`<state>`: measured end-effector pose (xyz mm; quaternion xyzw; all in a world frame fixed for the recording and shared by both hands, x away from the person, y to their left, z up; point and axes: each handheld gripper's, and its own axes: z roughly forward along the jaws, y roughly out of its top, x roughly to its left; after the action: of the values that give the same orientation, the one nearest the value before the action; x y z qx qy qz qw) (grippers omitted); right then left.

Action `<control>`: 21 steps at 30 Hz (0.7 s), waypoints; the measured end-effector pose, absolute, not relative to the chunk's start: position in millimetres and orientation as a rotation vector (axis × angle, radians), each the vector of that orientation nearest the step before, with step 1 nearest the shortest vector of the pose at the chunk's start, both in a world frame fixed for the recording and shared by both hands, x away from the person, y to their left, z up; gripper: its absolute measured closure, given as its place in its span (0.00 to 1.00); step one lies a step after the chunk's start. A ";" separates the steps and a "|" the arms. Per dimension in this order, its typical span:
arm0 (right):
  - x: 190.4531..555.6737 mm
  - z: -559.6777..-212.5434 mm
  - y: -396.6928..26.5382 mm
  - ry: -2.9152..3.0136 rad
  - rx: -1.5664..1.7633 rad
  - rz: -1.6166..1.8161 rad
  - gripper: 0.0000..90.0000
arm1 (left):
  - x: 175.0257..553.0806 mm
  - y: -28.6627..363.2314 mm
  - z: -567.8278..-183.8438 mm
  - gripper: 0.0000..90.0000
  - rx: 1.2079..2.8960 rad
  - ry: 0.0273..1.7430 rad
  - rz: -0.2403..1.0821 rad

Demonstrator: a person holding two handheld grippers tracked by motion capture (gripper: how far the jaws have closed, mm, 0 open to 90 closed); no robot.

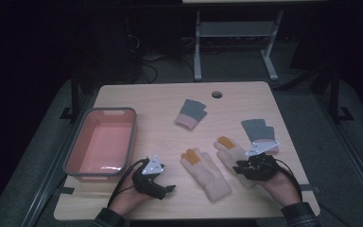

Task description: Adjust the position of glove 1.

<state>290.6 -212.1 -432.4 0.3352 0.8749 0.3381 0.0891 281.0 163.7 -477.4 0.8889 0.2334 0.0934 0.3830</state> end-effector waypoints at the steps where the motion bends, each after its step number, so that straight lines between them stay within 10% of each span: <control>1: 291.1 -432.0 -208.7 2.602 0.986 1.004 0.76 | 281.0 163.8 -477.4 0.14 2.268 0.594 0.239; 21: 294.1 -447.3 -183.2 2.543 0.880 0.783 0.76 | 281.0 163.3 -477.4 0.14 2.266 0.591 0.239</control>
<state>294.1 -183.2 -447.3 0.3095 0.8943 0.2756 0.1688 281.0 163.3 -477.4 0.8890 0.2319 0.0937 0.3836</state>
